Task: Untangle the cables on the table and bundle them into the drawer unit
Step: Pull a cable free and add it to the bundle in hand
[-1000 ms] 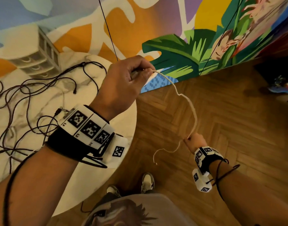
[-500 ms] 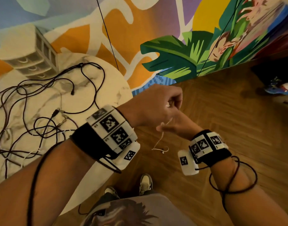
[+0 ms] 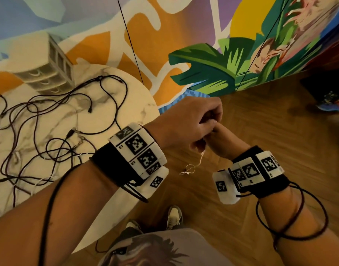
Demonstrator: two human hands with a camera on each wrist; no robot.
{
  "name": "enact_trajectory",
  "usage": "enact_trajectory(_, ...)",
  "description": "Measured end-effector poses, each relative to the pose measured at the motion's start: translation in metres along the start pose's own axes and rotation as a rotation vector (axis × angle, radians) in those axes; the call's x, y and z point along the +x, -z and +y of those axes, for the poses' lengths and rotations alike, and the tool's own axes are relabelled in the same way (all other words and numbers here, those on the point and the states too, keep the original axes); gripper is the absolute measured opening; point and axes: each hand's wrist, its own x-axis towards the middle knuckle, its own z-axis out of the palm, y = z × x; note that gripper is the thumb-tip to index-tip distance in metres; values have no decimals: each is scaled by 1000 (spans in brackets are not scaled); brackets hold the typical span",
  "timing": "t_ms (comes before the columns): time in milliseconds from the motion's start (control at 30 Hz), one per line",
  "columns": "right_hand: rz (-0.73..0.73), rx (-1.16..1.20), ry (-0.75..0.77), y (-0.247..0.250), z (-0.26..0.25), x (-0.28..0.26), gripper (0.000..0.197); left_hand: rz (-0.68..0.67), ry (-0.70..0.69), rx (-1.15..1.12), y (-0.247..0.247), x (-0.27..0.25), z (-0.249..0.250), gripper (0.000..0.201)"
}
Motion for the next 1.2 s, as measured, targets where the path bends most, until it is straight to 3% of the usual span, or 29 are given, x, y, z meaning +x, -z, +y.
enact_trajectory(33,1,61,47,0,1,2,23,-13,-18,-1,-1,0,1,6)
enact_trajectory(67,38,59,-16,0,-1,2,19,-13,-33,-10,-1,0,3,7)
enact_trajectory(133,162,-17,-95,-2,-6,-1,29,28,-40,-47,1,-1,4,8)
enact_trajectory(200,160,-32,-33,-2,-6,-4,36,112,-2,-73,7,-6,-4,9)
enact_trajectory(300,180,-98,-66,-12,-2,2,57,197,180,-89,19,-31,-41,11)
enact_trajectory(367,192,-33,-89,-21,3,7,59,193,360,-90,27,-59,-77,13)
enact_trajectory(533,166,257,-155,-51,15,20,58,-28,791,155,27,-164,-177,14)
enact_trajectory(633,148,320,-217,-72,22,32,58,-200,921,284,5,-207,-211,18)
enact_trajectory(733,124,318,-279,-85,30,39,58,-203,1007,343,-19,-208,-222,29)
enact_trajectory(867,110,302,-330,-96,34,41,57,-185,1037,423,-39,-186,-229,45)
enact_trajectory(1033,121,262,-373,-107,35,45,56,-277,988,444,-43,-173,-227,31)
enact_trajectory(1133,132,190,-389,-118,41,51,44,-210,895,399,-35,-171,-205,28)
enact_trajectory(1200,167,11,-304,-126,50,56,28,-194,774,470,-28,-171,-177,27)
